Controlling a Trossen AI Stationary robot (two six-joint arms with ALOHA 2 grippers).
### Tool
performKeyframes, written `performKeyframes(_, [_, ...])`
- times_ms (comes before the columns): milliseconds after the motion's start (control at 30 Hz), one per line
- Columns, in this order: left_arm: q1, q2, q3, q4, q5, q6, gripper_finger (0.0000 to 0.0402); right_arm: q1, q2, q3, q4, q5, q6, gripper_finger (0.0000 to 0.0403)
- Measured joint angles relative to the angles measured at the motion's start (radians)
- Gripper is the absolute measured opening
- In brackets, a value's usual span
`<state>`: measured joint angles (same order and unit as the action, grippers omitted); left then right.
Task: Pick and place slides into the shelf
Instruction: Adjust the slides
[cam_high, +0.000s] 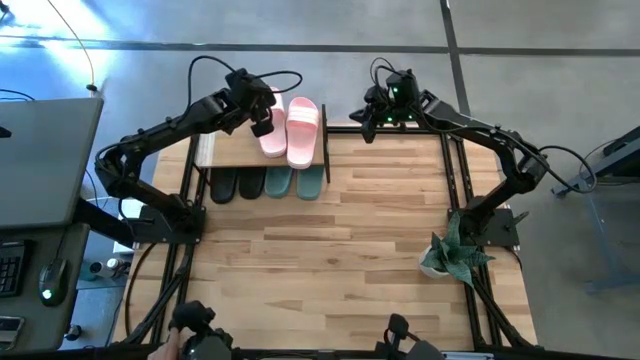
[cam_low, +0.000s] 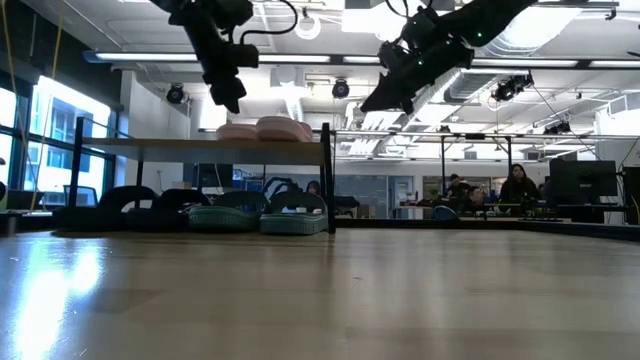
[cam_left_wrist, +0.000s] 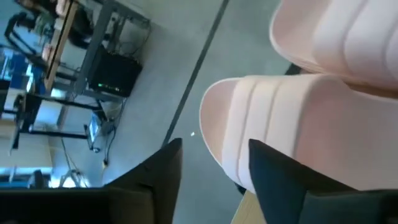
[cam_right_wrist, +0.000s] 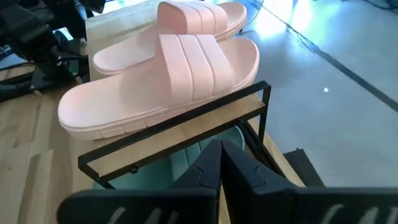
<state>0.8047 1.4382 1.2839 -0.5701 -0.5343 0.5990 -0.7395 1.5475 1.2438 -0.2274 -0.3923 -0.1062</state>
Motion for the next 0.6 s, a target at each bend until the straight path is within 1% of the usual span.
performKeyframes(100, [0.0, 0.0, 0.0, -0.012, 0.017, 0.051, 0.0193, 0.0, 0.0, 0.0, 0.012, 0.0, -0.008, 0.0])
performKeyframes(200, [-0.001, 0.005, 0.0, -0.016, 0.047, 0.087, 0.0205, 0.0, 0.0, 0.0, 0.019, 0.0, -0.016, 0.0])
performKeyframes(400, [0.0, 0.041, 0.0, -0.005, 0.053, 0.154, 0.0209, 0.0, 0.0, 0.0, 0.019, 0.0, -0.058, 0.0])
performKeyframes(600, [-0.001, 0.067, 0.0, -0.013, 0.052, 0.164, 0.0209, 0.0, 0.0, 0.0, 0.019, 0.0, -0.073, 0.0])
